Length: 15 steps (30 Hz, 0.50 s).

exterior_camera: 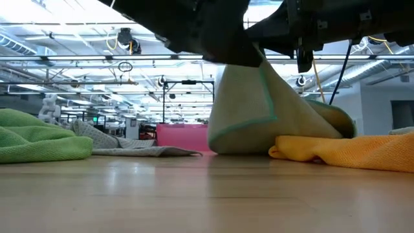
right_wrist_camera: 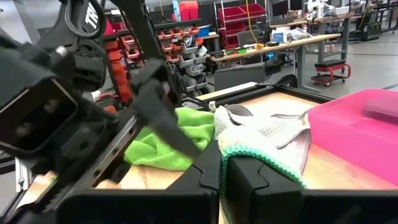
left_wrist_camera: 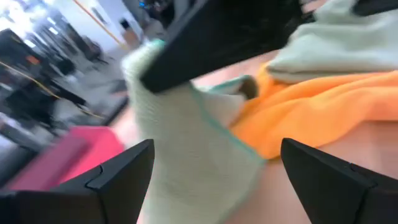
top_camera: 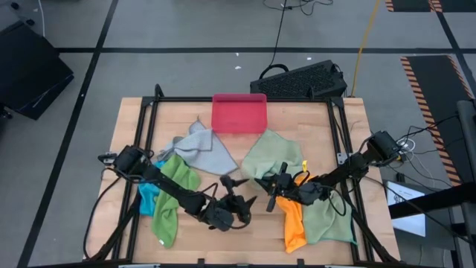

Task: Fold microfiber towels
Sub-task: Fold the top light green towel

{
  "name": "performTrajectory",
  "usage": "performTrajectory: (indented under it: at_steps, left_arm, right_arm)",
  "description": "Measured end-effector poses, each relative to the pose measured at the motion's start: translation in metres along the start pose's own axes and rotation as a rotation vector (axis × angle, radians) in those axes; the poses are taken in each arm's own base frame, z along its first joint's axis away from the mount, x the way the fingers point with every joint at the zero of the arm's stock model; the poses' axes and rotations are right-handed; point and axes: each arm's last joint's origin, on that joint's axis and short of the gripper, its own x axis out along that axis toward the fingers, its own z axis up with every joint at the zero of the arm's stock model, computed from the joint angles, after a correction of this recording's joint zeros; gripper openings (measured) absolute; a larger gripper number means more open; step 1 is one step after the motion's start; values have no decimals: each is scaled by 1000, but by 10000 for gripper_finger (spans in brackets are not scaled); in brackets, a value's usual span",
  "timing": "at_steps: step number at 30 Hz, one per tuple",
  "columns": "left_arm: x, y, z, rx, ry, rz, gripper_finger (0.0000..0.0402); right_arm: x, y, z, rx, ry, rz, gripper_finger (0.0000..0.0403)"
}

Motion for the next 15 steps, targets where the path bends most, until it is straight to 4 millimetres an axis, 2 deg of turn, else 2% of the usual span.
performTrajectory:
  at_steps: [2, 5, 12, 15]
  left_arm:
    - [2, -7, -6, -66, 7, -46, 351]
    - [9, -20, -26, -18, 27, -60, 351]
    - [33, -38, -68, 81, 10, 105, 351]
    - [40, -38, -71, 138, 11, 179, 351]
  right_arm:
    - [0, 0, 0, 2, -1, -1, 3]
    - [2, -1, 0, 23, -2, -3, 3]
    - [2, -1, 2, 44, -15, 1, 4]
    - [2, -1, 3, 45, -18, 2, 4]
